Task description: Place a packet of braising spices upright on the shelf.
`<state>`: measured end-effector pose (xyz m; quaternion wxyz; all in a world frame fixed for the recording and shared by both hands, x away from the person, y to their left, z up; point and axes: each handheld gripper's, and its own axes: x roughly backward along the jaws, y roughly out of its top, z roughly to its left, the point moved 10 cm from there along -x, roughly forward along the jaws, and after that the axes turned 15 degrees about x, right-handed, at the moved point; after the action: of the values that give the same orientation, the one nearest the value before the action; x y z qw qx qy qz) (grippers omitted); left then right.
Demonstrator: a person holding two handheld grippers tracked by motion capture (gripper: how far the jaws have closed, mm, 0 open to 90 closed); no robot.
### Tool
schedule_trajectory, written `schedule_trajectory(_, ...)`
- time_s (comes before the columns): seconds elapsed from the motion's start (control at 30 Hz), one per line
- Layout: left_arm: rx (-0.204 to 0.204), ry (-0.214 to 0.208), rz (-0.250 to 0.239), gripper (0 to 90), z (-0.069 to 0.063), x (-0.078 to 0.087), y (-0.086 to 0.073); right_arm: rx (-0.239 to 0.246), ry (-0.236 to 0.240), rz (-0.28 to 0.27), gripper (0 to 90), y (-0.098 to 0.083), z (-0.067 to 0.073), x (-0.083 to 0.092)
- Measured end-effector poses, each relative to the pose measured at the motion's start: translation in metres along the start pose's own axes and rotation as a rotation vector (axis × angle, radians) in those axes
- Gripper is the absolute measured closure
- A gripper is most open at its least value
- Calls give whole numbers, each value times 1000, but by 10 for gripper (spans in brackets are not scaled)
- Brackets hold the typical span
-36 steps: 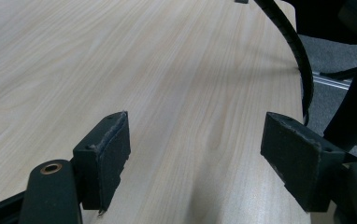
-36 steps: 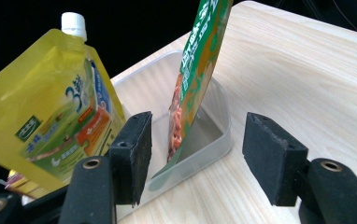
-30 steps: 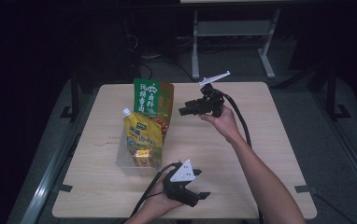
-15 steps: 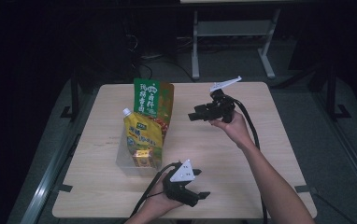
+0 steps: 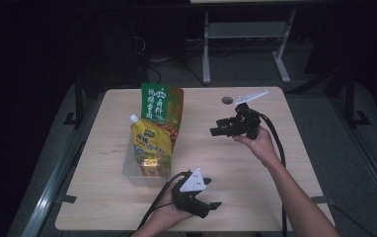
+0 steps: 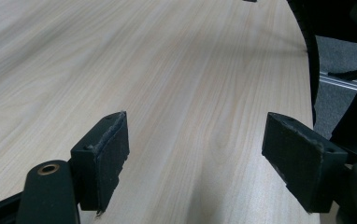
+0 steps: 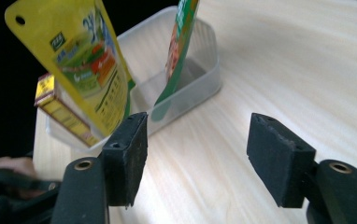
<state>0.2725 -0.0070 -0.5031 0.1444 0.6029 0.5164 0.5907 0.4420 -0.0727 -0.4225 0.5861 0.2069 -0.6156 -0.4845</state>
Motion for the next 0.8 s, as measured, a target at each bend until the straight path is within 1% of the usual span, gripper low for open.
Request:
schedule_trajectory(0.03, 3, 0, -2, 225, 0, 0, 0, -1, 5, 1, 374, -2, 1, 1)
schedule_trajectory(0.1, 0, 1, 0, 224, 1, 0, 0, 7, -8, 4, 372, -7, 3, 4)
schedule_trajectory(0.17, 6, 2, -1, 222, 1, 0, 0, -3, -3, 2, 372, -10, 4, 6)
schedule_trajectory(0.23, 7, 0, -4, 218, 1, 1, 1, -17, 2, 13, 362, -16, 5, 9)
schedule_trajectory(0.3, 9, 1, -5, 216, 1, 2, 1, -24, -6, 1, 368, -21, 5, 12)
schedule_trajectory(0.33, 12, 2, -7, 216, 2, 3, 1, -23, -8, 2, 366, -23, 6, 12)
schedule_trajectory(0.43, 16, 7, -7, 214, 3, 4, 1, -44, 0, 11, 361, -31, 6, 14)
schedule_trajectory(0.5, 20, 12, -9, 214, 4, 4, 2, -41, -11, -3, 362, -33, 7, 17)
schedule_trajectory(0.6, 26, 14, -15, 214, 6, 6, 2, -49, -7, -4, 360, -36, 8, 20)
schedule_trajectory(0.67, 22, 17, -12, 212, 7, 7, 2, -50, -16, 0, 358, -40, 8, 22)
schedule_trajectory(0.73, 25, 18, -12, 212, 8, 8, 2, -58, -9, 5, 353, -43, 9, 24)
schedule_trajectory(0.77, 16, 20, -12, 212, 8, 8, 2, -65, -8, 3, 354, -45, 10, 26)
schedule_trajectory(0.8, 20, 19, -12, 212, 8, 8, 2, -59, -16, -2, 356, -46, 10, 27)
